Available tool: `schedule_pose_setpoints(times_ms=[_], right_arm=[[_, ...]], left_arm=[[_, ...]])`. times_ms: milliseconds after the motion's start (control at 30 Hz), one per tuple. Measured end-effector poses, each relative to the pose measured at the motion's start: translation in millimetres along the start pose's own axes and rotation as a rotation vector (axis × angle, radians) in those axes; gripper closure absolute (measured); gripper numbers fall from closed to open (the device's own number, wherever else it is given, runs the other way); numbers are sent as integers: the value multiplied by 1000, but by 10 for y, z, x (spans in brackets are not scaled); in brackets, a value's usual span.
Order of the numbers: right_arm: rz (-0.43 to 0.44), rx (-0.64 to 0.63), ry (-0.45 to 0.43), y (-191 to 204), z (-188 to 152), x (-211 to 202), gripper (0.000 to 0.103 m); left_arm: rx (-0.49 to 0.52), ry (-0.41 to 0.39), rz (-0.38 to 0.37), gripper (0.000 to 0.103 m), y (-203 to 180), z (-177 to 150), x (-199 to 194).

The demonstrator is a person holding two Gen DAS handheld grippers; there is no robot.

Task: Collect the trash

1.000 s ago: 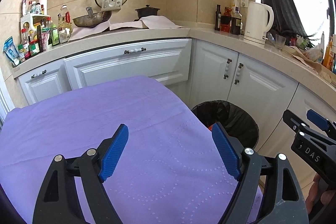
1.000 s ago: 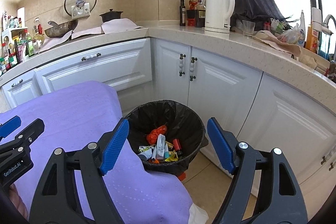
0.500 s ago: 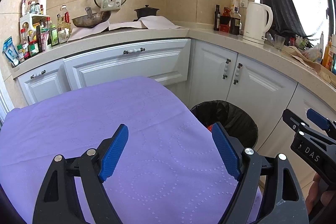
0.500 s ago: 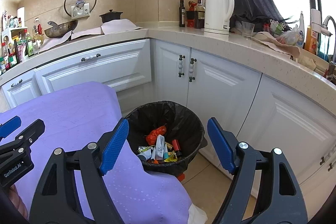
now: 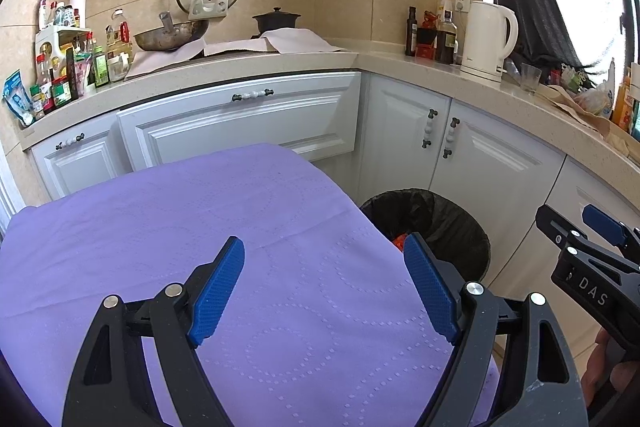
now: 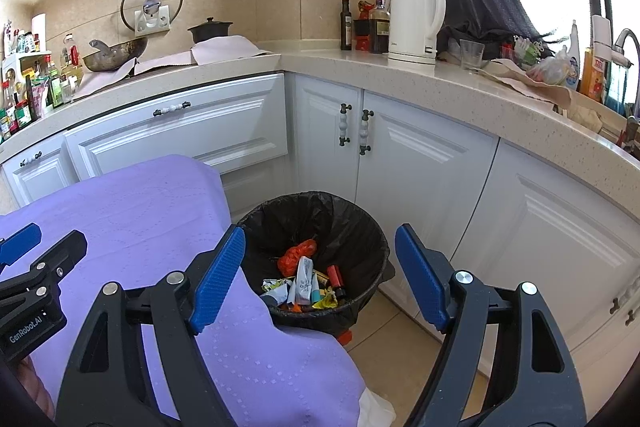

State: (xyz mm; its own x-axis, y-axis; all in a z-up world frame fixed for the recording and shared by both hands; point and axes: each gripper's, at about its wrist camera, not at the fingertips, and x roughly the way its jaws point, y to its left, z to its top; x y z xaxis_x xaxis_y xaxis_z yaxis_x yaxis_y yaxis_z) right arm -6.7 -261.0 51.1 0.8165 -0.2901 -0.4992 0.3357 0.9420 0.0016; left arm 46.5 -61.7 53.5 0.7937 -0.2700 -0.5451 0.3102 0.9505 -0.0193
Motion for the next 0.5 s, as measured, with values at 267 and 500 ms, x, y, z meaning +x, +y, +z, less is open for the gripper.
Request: schedule_pose_setpoints(times_ms=[267, 500], right_arm=[[0, 1, 1, -8, -2, 5, 27], [0, 1, 2, -10, -2, 6, 27]], left_arm=[[1, 2, -1, 24, -22, -5, 19], [0, 0, 0, 24, -30, -4, 21]])
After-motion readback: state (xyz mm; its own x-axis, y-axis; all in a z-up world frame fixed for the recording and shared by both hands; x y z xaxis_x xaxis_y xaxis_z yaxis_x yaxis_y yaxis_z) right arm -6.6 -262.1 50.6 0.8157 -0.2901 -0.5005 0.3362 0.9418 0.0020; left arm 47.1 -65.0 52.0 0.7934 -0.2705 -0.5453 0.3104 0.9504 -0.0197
